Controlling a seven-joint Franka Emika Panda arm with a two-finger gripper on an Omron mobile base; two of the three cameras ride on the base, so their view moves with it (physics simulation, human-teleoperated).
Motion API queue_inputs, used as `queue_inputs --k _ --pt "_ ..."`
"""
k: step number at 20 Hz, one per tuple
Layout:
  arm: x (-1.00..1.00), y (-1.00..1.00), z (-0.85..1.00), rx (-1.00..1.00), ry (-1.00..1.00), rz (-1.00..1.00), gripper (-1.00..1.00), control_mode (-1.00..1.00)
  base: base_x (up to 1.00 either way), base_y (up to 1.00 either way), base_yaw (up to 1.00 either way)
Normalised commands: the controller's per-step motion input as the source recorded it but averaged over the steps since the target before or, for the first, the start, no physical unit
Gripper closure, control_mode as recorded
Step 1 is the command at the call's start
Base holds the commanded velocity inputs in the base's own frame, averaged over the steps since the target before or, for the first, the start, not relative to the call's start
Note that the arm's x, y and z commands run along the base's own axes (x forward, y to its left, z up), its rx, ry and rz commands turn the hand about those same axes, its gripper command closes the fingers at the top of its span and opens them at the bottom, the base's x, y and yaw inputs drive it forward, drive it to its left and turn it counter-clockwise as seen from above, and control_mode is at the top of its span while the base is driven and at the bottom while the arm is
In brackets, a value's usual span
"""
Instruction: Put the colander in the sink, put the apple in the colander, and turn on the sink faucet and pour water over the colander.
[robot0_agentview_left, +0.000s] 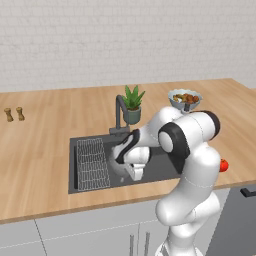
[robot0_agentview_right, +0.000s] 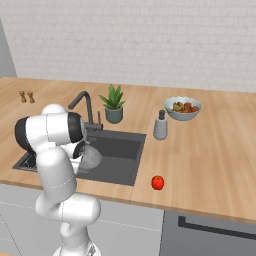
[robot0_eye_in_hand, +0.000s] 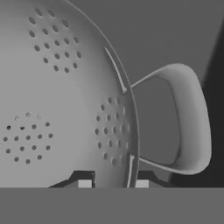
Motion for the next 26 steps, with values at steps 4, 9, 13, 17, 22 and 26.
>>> queue_inputs --k 4,9,13,17,22,26 --pt "-0.01 0.3 0.0 0.0 -0.01 0.0 1.0 -1.0 0.0 0.0 0.0" --pt "-0.04 0.33 0.0 0.0 -0.01 0.0 1.0 -1.0 0.0 0.0 0.0" --pt "0.0 0.29 0.0 0.0 0.0 0.0 1.0 -1.0 0.0 0.0 0.0" --pt "0.0 0.28 0.0 0.0 0.0 0.0 1.0 -1.0 0.0 0.0 0.0" --pt "0.0 0.0 0.0 0.0 0.0 0.0 1.0 -1.0 0.0 0.0 0.0" --pt "0.0 0.0 0.0 0.0 0.0 0.0 1.0 -1.0 0.0 0.0 0.0"
